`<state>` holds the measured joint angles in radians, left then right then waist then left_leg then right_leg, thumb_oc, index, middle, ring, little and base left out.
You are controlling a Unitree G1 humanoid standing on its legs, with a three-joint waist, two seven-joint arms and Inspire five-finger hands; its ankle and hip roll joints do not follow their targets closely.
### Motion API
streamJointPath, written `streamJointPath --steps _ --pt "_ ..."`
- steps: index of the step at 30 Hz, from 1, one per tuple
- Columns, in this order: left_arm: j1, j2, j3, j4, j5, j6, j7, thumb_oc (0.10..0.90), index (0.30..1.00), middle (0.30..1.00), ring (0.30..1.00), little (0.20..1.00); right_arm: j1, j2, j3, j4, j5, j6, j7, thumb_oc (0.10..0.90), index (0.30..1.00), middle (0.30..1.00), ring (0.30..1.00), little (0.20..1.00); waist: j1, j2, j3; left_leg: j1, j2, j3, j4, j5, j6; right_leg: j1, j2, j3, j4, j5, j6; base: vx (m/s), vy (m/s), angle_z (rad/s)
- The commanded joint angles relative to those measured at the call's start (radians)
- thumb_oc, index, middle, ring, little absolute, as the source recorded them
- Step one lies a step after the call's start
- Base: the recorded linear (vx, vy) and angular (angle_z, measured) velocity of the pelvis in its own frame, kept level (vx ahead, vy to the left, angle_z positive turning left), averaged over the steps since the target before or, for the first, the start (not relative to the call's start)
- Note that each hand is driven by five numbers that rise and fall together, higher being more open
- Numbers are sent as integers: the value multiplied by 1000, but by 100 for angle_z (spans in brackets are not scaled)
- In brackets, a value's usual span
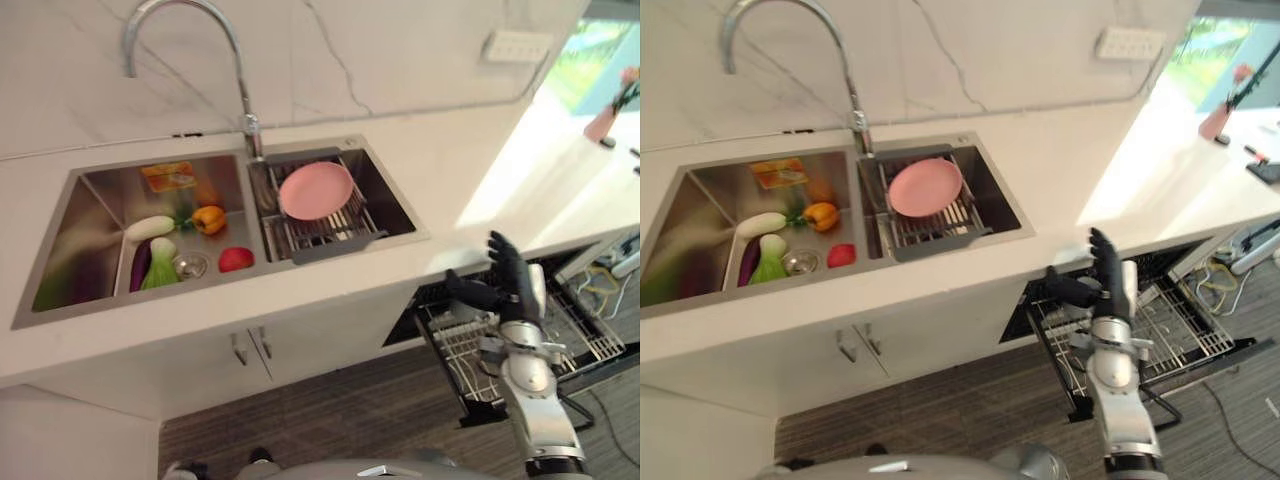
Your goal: Place the dishes in the dishwasher.
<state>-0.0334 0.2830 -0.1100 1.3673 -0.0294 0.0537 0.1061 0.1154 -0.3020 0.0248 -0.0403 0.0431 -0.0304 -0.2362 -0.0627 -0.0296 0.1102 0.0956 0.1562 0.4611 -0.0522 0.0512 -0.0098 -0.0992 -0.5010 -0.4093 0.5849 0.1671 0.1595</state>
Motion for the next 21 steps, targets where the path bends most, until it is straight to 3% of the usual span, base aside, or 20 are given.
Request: streamJointPath --steps 1,2,5,7,15,21 --pt "-2 -109 18 -39 -8 -3 -18 800 900 900 900 900 -201 -110 28 -135 8 -160 10 800 900 900 900 900 -1 19 -21 27 -6 -91 -34 -58 -41 4 219 78 -342 -212 17 136 38 21" --pt "-3 -107 13 -35 8 -7 -17 800 900 900 900 900 -192 -95 16 -174 20 -161 12 800 900 900 900 900 0 11 -27 35 -11 -97 -31 -64 -42 50 207 59 -433 -164 31 99 23 51" --pt "-14 -108 11 -29 30 -6 -25 800 900 900 900 900 -156 -89 8 -195 14 -162 16 800 900 900 900 900 5 -3 -52 31 -17 -100 -30 -76 -44 91 234 70 -517 -171 24 65 -61 65" --pt "14 -112 21 -38 31 -10 -22 800 900 900 900 900 -152 -89 13 -190 19 -169 19 800 900 900 900 900 18 8 -87 44 -10 -82 -26 -79 -55 143 243 37 -604 -139 31 133 -46 38" --pt "40 -110 27 -14 54 1 -34 800 900 900 900 900 -130 -87 29 -151 38 -158 47 800 900 900 900 900 29 14 -110 70 9 -97 -24 -78 -75 204 275 40 -653 -158 17 96 -47 -13" --pt "66 -105 34 -15 65 4 -52 800 900 900 900 900 -152 -149 9 -79 1 -136 66 800 900 900 900 900 42 18 -118 78 24 -101 -26 -74 -88 216 288 24 -669 -168 11 58 -53 8"
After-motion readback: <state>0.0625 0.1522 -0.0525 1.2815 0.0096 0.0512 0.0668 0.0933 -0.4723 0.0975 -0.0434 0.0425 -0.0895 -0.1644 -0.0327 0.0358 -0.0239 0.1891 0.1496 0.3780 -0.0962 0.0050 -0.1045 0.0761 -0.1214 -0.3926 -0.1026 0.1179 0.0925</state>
